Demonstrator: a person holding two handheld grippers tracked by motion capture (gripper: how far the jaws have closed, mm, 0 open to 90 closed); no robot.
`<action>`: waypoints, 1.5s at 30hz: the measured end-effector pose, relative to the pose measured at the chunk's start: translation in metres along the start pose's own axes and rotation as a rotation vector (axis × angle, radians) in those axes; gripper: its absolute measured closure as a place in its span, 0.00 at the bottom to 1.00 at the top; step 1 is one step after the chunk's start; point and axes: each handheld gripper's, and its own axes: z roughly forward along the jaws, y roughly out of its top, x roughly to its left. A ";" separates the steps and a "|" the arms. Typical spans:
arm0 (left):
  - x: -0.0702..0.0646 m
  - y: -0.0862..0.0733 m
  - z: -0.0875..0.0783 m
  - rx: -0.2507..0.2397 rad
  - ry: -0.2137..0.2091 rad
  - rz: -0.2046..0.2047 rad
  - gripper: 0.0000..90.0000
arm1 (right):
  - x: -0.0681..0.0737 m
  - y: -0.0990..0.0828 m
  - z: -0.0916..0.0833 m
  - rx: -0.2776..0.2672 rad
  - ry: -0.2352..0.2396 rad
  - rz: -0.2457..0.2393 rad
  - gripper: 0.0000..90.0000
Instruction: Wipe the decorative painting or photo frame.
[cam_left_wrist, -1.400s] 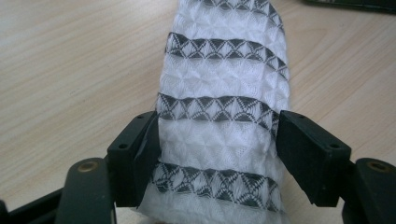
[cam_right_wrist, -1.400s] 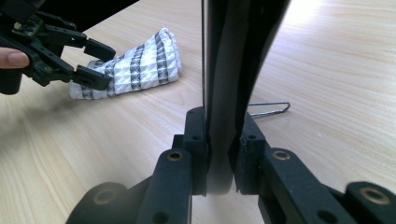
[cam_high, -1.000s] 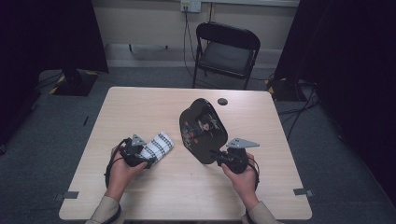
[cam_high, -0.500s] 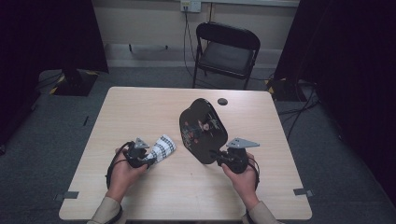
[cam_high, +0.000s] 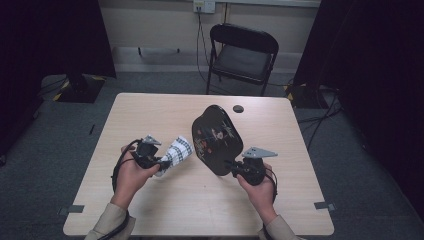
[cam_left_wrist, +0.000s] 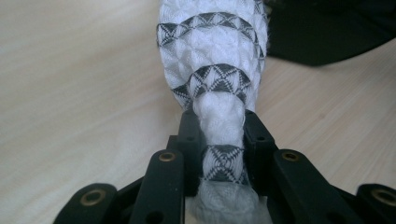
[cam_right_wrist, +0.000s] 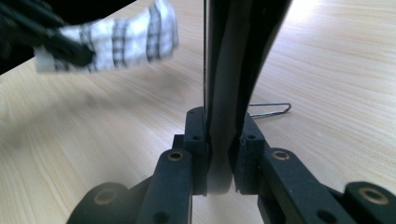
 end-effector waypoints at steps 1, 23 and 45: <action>-0.001 0.005 -0.004 -0.008 -0.001 0.002 0.82 | 0.000 0.000 0.000 0.000 -0.001 -0.001 0.88; -0.025 0.082 -0.008 -0.140 0.007 0.072 0.82 | 0.000 0.001 0.000 0.014 -0.009 0.001 0.88; -0.014 0.029 0.063 0.020 -0.026 0.024 0.82 | 0.000 0.002 0.000 0.018 -0.008 0.004 0.88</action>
